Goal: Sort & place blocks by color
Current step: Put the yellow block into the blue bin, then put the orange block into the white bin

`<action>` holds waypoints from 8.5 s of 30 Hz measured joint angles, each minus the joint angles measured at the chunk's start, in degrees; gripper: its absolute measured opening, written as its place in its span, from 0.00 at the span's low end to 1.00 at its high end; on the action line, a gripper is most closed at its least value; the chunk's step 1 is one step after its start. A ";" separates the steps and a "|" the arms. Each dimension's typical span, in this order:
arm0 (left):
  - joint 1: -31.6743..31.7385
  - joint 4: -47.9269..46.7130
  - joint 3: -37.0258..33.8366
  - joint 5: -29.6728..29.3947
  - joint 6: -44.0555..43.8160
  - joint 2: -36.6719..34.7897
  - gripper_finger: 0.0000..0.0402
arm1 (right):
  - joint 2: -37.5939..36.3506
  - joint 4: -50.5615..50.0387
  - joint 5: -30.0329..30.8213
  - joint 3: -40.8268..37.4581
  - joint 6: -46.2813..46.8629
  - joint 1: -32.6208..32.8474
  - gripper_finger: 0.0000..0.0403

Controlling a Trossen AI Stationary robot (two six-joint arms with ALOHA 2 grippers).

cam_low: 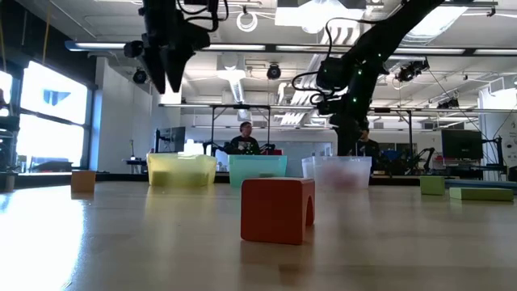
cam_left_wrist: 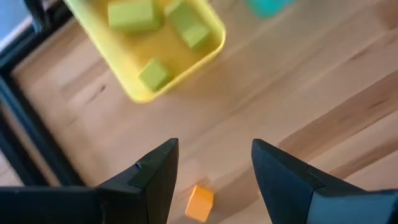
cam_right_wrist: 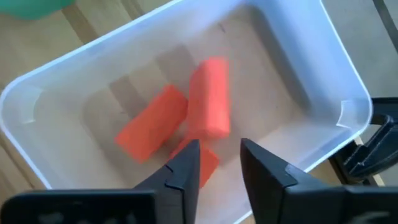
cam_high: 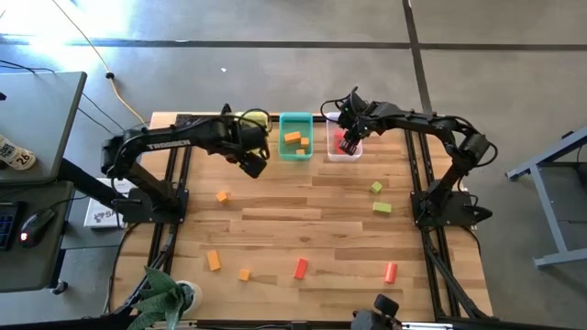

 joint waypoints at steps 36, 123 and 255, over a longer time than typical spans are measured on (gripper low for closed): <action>-5.35 10.22 -28.65 11.02 -6.93 -0.24 0.48 | 0.00 -1.94 -0.16 0.00 -1.07 0.00 0.38; 2.20 36.56 -23.39 15.36 29.60 -0.55 0.26 | -0.05 -15.90 -8.27 14.75 20.28 1.45 0.38; 4.94 15.07 -8.07 16.79 25.02 -3.65 0.44 | -0.02 -5.11 -13.14 14.75 18.44 41.31 0.51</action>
